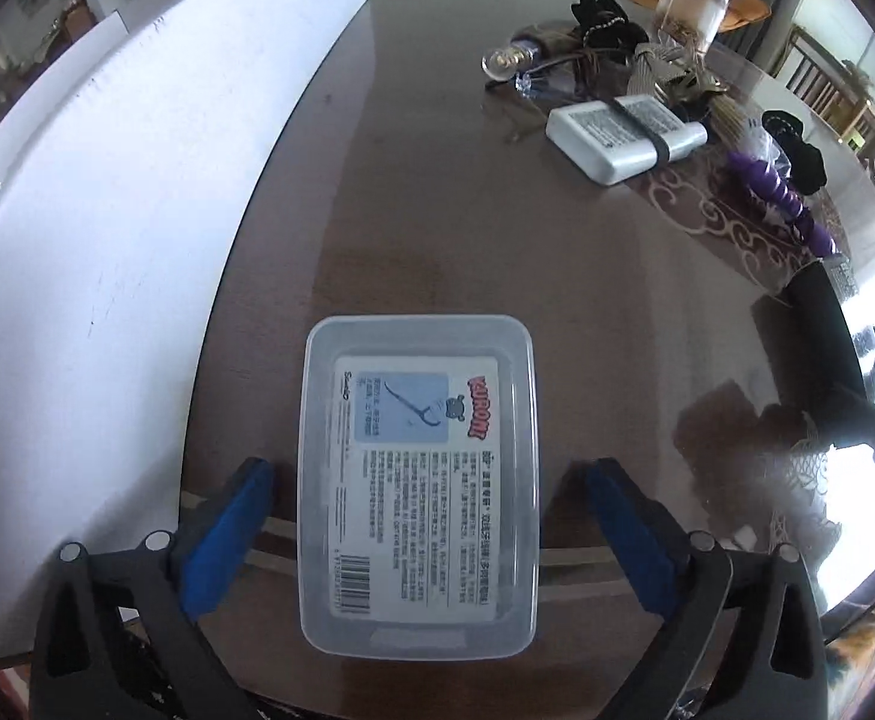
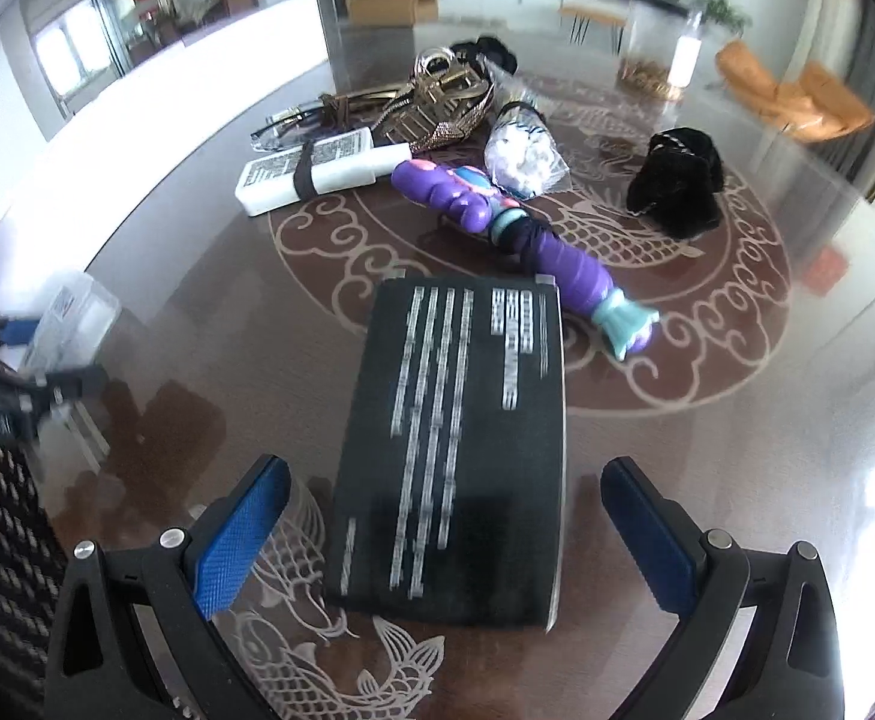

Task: Organize objects
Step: 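Carry the clear box and black box toward the cardboard box with both grippers, then open both grippers to drop the clear box and black box inside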

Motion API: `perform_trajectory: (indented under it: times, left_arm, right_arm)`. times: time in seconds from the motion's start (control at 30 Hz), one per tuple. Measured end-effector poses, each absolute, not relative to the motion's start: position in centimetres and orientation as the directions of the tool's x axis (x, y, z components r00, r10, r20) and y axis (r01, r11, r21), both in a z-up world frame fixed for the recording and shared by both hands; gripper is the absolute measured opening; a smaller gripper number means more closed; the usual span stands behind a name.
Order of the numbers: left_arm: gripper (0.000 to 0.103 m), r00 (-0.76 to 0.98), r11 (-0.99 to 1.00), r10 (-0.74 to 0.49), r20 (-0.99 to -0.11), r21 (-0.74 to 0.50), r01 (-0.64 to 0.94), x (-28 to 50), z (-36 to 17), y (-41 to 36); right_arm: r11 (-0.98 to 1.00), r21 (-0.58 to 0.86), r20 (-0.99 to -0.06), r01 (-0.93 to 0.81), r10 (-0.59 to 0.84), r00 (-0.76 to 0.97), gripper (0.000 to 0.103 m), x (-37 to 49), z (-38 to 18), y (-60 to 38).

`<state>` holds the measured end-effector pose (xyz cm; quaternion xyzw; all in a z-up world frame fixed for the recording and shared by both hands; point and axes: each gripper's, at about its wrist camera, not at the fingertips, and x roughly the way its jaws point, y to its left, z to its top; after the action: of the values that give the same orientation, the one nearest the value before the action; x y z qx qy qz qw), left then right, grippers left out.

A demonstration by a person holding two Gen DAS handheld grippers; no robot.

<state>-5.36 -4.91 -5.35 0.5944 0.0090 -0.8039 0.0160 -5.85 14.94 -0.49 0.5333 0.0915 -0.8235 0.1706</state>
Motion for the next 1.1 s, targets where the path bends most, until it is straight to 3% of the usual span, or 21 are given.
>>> perform_trajectory:
  times: [0.03, 0.07, 0.1, 0.13, 0.3, 0.43, 0.53, 0.67, 0.87, 1.1]
  left_arm:
    - [0.103, -0.290, -0.999, -0.014, -0.957, 0.005, 0.033, -5.4, -5.3, -4.9]
    - [0.102, -0.295, -1.000, -0.015, -0.955, 0.007, 0.028, -5.4, -5.2, -5.0]
    - [0.078, -0.325, -1.000, -0.015, -0.946, 0.008, 0.023, -5.1, -4.8, -5.0]
    - [0.060, -0.365, -1.000, -0.015, -0.931, 0.011, 0.013, -4.7, -4.1, -5.1]
    - [0.061, -0.440, -0.998, 0.055, -0.896, -0.050, -0.025, -3.0, -1.7, -5.5]
    - [0.061, -0.533, -0.985, 0.149, -0.833, -0.175, -0.002, -2.0, 3.4, -7.8]
    - [0.062, -0.630, -0.979, 0.122, -0.767, -0.198, 0.053, -1.6, 8.7, -11.7]
    - [0.062, -0.665, -0.964, 0.019, -0.747, -0.191, 0.186, -3.1, 12.1, -19.2]
    - [0.061, -0.563, -0.916, -0.108, -0.820, -0.139, 0.377, -5.3, 9.5, -29.1]
    - [0.062, -0.451, -0.896, -0.118, -0.885, -0.101, 0.433, -6.3, 5.1, -32.6]
  right_arm:
    - [-0.922, 0.037, -0.924, 0.385, -0.178, -0.337, 0.102, -6.6, -0.4, 14.7]
    - [-0.919, 0.042, -0.939, 0.392, -0.171, -0.299, 0.087, -7.3, -0.4, 14.5]
    - [-0.917, 0.032, -0.955, 0.397, -0.146, -0.259, 0.077, -7.9, -0.6, 14.3]
    - [-0.915, -0.014, -0.955, 0.403, -0.107, -0.277, 0.059, -8.2, -0.4, 14.2]
    - [-0.904, 0.022, -0.957, 0.426, -0.143, -0.253, 0.059, -9.1, 2.2, 14.7]
    - [-0.895, 0.090, -0.925, 0.438, -0.238, -0.296, 0.059, -9.9, 6.9, 13.6]
    - [-0.869, 0.124, -0.885, 0.479, -0.315, -0.343, 0.059, -10.6, 10.9, 10.6]
    - [-0.799, 0.198, -0.819, 0.568, -0.453, -0.352, 0.059, -12.4, 15.8, 3.6]
    - [-0.660, 0.270, -0.746, 0.701, -0.603, -0.281, 0.059, -13.5, 18.1, -11.6]
    - [-0.620, 0.250, -0.817, 0.744, -0.547, -0.182, 0.060, -15.0, 11.4, -23.0]
